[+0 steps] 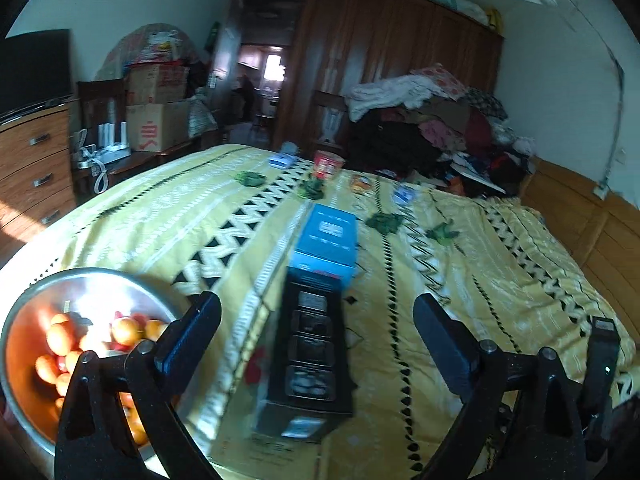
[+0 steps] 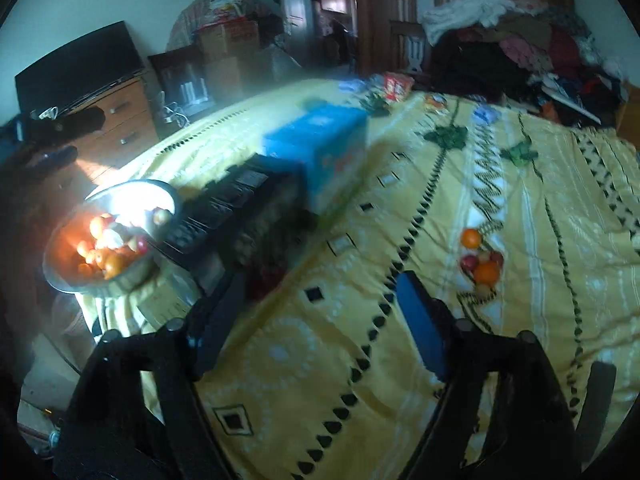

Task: Organize fruits
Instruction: 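Withdraw both open tools from the bowl back to the fruit cluster, then close the left tool on a red plum while the right tool grasps a brown kiwi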

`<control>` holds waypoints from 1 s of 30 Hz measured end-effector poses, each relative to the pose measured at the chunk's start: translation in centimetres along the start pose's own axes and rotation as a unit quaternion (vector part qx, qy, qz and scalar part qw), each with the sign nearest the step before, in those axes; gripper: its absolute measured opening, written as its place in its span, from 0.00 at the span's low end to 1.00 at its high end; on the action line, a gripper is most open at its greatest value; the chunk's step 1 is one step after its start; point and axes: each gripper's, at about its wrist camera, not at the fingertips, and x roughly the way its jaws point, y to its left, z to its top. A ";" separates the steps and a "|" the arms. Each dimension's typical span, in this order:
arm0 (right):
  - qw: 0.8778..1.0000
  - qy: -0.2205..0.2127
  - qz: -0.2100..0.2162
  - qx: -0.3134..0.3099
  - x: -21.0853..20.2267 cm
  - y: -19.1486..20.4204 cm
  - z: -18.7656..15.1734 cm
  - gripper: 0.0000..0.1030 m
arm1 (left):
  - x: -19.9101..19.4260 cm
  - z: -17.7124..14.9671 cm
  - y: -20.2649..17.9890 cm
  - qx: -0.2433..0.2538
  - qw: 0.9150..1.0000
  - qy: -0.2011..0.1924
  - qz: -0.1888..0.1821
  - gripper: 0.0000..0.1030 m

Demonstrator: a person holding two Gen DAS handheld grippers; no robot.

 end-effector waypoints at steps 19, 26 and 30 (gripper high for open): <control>0.988 0.078 -0.014 0.134 12.3 -17.2 -1.3 0.31 | 17.7 -6.5 -9.9 0.040 0.984 0.164 -0.065 0.71; 0.986 0.090 -0.011 0.137 14.7 -18.5 -1.7 0.28 | 21.7 -8.1 -11.5 0.040 0.977 0.193 -0.078 0.71; 0.986 0.076 0.002 0.149 13.6 -19.5 -2.1 0.25 | 24.3 -9.3 -13.1 0.059 0.971 0.214 -0.086 0.69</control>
